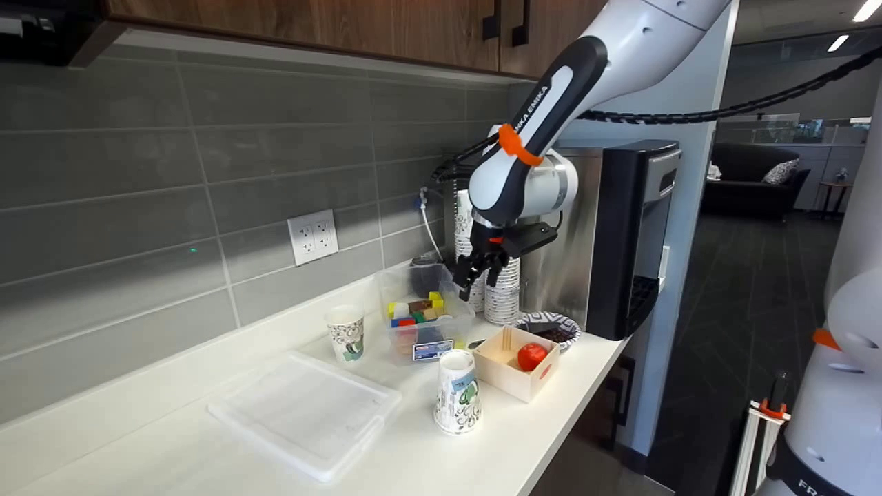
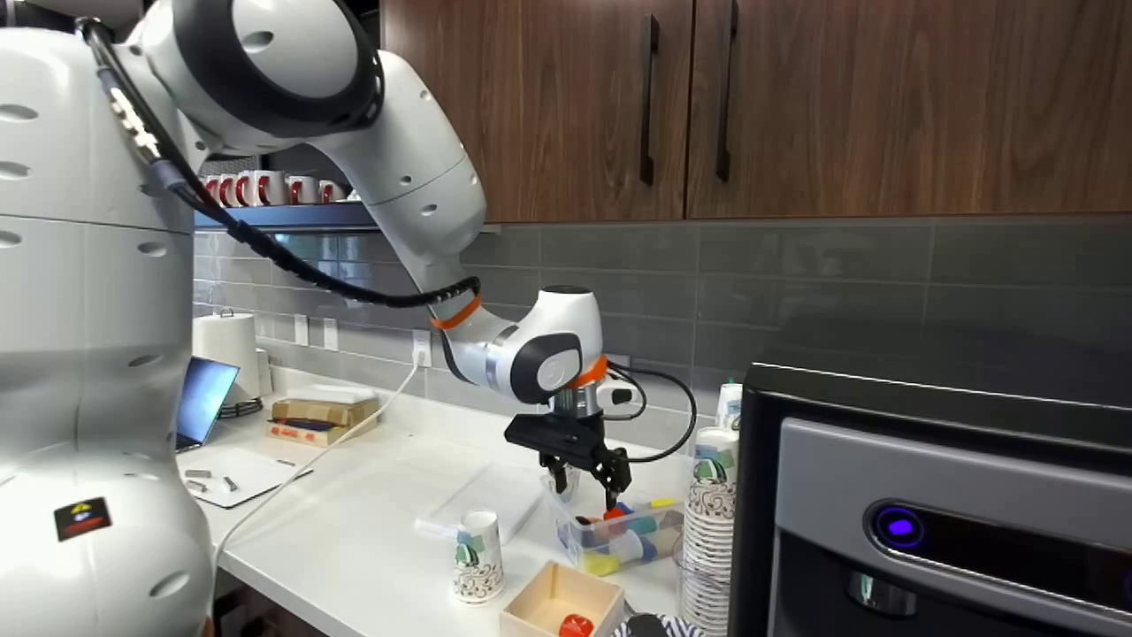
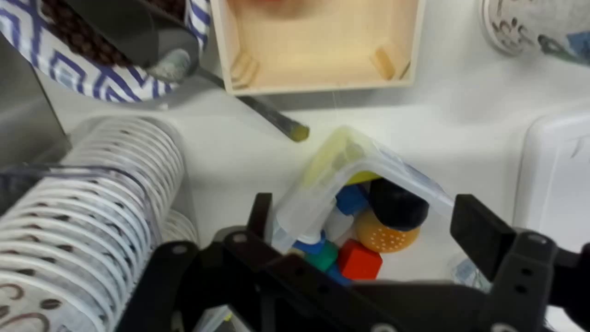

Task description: Pick up the objects from the white bowl and put them in the colorless bowl

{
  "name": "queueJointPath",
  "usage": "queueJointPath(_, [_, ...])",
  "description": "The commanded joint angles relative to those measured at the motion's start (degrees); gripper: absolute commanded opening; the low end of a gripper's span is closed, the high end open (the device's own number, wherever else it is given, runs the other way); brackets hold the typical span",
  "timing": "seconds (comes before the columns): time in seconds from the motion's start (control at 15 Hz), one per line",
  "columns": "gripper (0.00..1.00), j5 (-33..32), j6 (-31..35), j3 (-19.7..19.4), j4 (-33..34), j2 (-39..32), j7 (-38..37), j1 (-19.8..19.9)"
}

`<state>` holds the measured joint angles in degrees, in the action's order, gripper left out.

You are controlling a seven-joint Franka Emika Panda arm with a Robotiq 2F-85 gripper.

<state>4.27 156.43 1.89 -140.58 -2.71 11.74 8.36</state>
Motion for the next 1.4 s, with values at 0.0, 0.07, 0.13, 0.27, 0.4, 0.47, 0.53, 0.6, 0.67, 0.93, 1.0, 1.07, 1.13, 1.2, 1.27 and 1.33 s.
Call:
queueJointPath(0.0, [1.0, -6.97, -15.35, -2.68, -0.61, 7.43, -10.02, -2.24])
queueJointPath(0.07, [1.0, -7.4, -19.09, -2.64, 0.11, 7.85, -11.41, -2.42])
queueJointPath(0.13, [1.0, -7.13, -22.89, -2.52, 1.01, 7.69, -12.02, -2.73])
queueJointPath(0.27, [1.0, -7.57, -26.97, -2.54, 2.36, 6.32, -14.14, -3.02])
queueJointPath(0.4, [1.0, -7.86, -28.74, -2.81, 2.46, 5.21, -15.61, -3.12])
queueJointPath(0.47, [1.0, -7.77, -28.11, -3.05, 2.17, 4.45, -15.88, -3.06])
queueJointPath(0.53, [1.0, -7.89, -27.27, -3.3, 1.97, 3.64, -15.89, -2.98])
queueJointPath(0.6, [1.0, -8.13, -26.38, -3.59, 1.92, 2.48, -16.01, -2.91])
queueJointPath(0.67, [1.0, -8.89, -25.42, -3.82, 1.95, 1.36, -16.7, -2.9])
queueJointPath(0.93, [1.0, -10.61, -23.79, -4.85, 2.89, -4.02, -17.86, -3.16])
queueJointPath(1.0, [1.0, -10.57, -23.49, -5.07, 3.05, -5.05, -17.83, -3.18])
queueJointPath(1.07, [1.0, -10.63, -22.55, -5.36, 3.35, -6.35, -17.37, -3.11])
queueJointPath(1.13, [1.0, -10.53, -22.11, -5.58, 3.71, -7.49, -16.78, -3.06])
queueJointPath(1.2, [1.0, -11.08, -20.61, -5.95, 4.09, -8.82, -16.29, -2.97])
queueJointPath(1.27, [1.0, -11.03, -19.66, -6.18, 4.45, -9.83, -15.72, -2.89])
queueJointPath(1.33, [1.0, -10.89, -19.16, -6.38, 4.88, -10.74, -15.53, -2.9])
